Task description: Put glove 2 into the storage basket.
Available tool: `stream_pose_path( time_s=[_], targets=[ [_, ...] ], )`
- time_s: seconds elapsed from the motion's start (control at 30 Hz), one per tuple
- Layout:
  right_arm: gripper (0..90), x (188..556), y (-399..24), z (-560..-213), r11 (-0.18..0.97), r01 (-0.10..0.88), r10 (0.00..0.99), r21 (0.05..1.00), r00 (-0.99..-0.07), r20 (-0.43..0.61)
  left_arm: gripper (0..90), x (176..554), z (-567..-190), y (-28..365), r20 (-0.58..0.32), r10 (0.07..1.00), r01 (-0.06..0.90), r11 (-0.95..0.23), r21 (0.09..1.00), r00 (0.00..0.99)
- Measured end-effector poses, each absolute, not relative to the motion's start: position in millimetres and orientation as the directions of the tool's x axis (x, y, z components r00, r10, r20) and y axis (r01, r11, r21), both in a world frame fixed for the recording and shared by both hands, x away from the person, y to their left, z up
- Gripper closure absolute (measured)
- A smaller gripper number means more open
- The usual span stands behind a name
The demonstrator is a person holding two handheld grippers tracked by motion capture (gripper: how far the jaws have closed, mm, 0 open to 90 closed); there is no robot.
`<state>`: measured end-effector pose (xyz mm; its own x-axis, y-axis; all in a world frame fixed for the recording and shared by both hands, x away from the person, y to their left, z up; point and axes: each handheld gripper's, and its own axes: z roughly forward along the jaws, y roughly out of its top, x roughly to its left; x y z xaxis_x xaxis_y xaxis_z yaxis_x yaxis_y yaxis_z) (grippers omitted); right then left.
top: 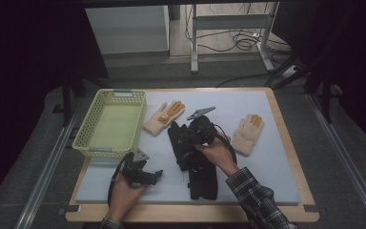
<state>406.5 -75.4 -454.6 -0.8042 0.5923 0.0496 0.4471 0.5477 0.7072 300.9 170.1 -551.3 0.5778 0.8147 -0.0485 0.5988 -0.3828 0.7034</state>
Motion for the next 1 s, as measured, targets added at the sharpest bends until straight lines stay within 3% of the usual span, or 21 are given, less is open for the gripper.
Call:
stream_pose_path(
  time_s=[0.3,0.37,0.4,0.47,0.53,0.6,0.77,1.0],
  targets=[
    [46.0,433.6,-68.8,-496.6,0.618,0.431,0.543,0.658,-0.839,0.04,5.0,300.8,-550.9,170.4,-0.047,0.814,0.601,-0.387,0.699,0.579],
    [45.5,434.8,-66.6,-500.3,0.634,0.422,0.536,0.649,-0.844,0.025,5.0,300.9,-550.9,170.5,-0.045,0.813,0.6,-0.389,0.699,0.58],
    [47.1,438.1,-60.6,-511.7,0.684,0.398,0.528,0.611,-0.849,-0.039,5.0,300.9,-550.9,170.5,-0.045,0.814,0.6,-0.389,0.699,0.58],
    [49.9,439.0,-59.3,-515.4,0.693,0.4,0.527,0.599,-0.849,-0.042,5.0,300.9,-550.9,170.5,-0.043,0.813,0.6,-0.391,0.698,0.58],
    [59.5,440.9,-60.1,-519.9,0.661,0.424,0.539,0.619,-0.842,0.002,5.0,300.9,-550.9,170.5,-0.043,0.813,0.599,-0.391,0.698,0.581],
    [79.8,437.7,-58.9,-518.7,0.648,0.437,0.544,0.623,-0.839,0.023,5.0,300.9,-551.0,170.4,-0.044,0.814,0.6,-0.389,0.699,0.58],
    [85.5,433.1,-54.1,-515.2,0.657,0.432,0.559,0.618,-0.829,-0.015,5.0,300.9,-551.0,170.4,-0.045,0.813,0.6,-0.39,0.699,0.58],
    [87.2,423.8,-64.3,-483.6,0.578,0.445,0.592,0.684,-0.806,0.024,5.0,301.0,-551.0,170.5,-0.045,0.813,0.6,-0.389,0.699,0.58]
  ],
)
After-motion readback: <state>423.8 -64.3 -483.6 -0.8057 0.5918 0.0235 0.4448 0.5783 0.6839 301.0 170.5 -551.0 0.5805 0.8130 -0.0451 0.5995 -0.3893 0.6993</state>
